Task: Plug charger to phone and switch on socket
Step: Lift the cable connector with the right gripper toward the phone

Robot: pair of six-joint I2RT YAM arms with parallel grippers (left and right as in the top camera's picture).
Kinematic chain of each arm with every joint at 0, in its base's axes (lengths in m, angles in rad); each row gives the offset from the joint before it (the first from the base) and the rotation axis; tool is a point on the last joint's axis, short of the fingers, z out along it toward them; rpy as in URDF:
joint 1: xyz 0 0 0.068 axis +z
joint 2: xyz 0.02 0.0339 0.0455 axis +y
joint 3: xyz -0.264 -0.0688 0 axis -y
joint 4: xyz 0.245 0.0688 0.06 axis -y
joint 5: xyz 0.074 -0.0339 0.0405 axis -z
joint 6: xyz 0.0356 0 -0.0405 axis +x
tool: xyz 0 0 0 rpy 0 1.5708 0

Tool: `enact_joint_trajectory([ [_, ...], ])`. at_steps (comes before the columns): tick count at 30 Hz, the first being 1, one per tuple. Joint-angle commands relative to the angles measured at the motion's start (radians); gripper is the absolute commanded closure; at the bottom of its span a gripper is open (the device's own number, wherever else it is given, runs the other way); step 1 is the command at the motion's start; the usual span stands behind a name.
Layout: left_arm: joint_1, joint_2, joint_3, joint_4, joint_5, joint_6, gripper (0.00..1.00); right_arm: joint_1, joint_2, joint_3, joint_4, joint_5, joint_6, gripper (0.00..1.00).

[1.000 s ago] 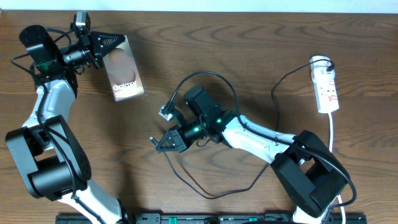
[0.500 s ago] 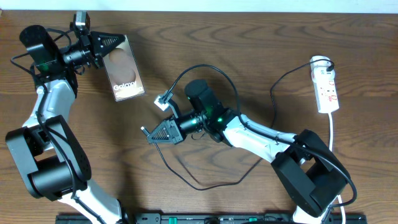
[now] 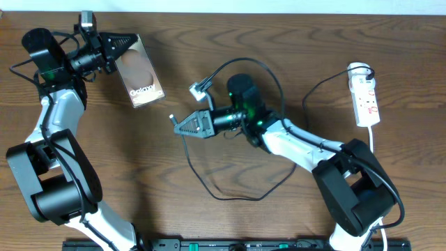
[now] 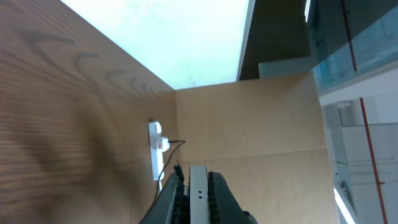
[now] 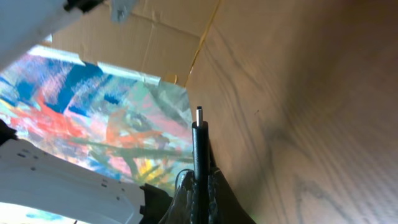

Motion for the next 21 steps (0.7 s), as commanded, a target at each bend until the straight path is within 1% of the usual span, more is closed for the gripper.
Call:
enact_joint_trajectory([
  [1, 0.002, -0.015, 0.014, 0.009, -0.026, -0.001, 0.93, -0.030, 0.006, 0.001, 0.004, -0.049, -0.028, 0.99],
  [7, -0.004, -0.015, 0.014, 0.021, -0.058, -0.001, 0.93, -0.059, 0.007, 0.001, 0.037, -0.074, -0.095, 0.99],
  [11, -0.017, -0.015, 0.014, 0.058, -0.062, -0.002, 0.93, -0.079, 0.047, 0.001, 0.093, -0.101, -0.094, 0.99],
  [13, -0.021, -0.015, 0.014, 0.057, -0.065, -0.002, 0.93, -0.090, 0.090, 0.001, 0.145, -0.141, -0.066, 0.99],
  [16, -0.025, -0.015, 0.014, 0.058, -0.066, -0.001, 0.93, -0.101, 0.167, 0.001, 0.290, -0.213, 0.026, 0.99],
  [18, -0.025, -0.015, 0.014, 0.058, -0.070, 0.000, 0.93, -0.101, 0.218, 0.001, 0.449, -0.255, 0.117, 0.99],
  [21, -0.025, -0.015, 0.014, 0.058, -0.087, 0.000, 0.93, -0.094, 0.278, 0.001, 0.710, -0.265, 0.256, 0.99],
])
